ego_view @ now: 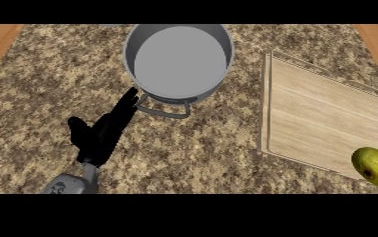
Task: Pick the pear from the tray and place it in the pot
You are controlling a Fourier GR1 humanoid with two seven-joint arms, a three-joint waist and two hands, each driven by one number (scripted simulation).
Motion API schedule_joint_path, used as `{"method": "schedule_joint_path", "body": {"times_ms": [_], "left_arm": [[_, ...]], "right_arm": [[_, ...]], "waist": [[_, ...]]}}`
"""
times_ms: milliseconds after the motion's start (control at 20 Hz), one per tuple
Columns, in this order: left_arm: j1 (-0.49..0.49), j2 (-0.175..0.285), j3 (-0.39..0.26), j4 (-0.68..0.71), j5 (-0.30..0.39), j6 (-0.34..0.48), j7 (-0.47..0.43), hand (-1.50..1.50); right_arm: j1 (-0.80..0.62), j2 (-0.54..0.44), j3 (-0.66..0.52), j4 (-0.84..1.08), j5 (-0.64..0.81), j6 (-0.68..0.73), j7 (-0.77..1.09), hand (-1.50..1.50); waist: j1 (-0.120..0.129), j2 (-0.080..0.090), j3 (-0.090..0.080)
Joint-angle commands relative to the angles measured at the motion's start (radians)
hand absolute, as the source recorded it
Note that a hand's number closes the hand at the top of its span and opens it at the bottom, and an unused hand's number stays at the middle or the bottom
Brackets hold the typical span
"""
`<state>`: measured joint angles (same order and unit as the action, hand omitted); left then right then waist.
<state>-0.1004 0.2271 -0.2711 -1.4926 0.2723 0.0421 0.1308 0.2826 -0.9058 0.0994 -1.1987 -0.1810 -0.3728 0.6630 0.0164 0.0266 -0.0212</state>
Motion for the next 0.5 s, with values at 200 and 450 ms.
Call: {"method": "schedule_joint_path", "body": {"times_ms": [200, 450], "left_arm": [[0.013, -0.016, -0.041, -0.083, 0.051, -0.033, 0.102, 0.00], [0.008, -0.007, -0.016, -0.071, 0.066, -0.047, 0.096, 0.00]], "right_arm": [[-0.149, -0.244, 0.120, -0.196, -0.008, 0.257, 0.582, -1.50], [-0.314, -0.369, 0.072, -0.234, -0.170, 0.414, 0.810, -1.50]], "waist": [[0.060, -0.021, 0.014], [0.060, -0.017, 0.015]]}}
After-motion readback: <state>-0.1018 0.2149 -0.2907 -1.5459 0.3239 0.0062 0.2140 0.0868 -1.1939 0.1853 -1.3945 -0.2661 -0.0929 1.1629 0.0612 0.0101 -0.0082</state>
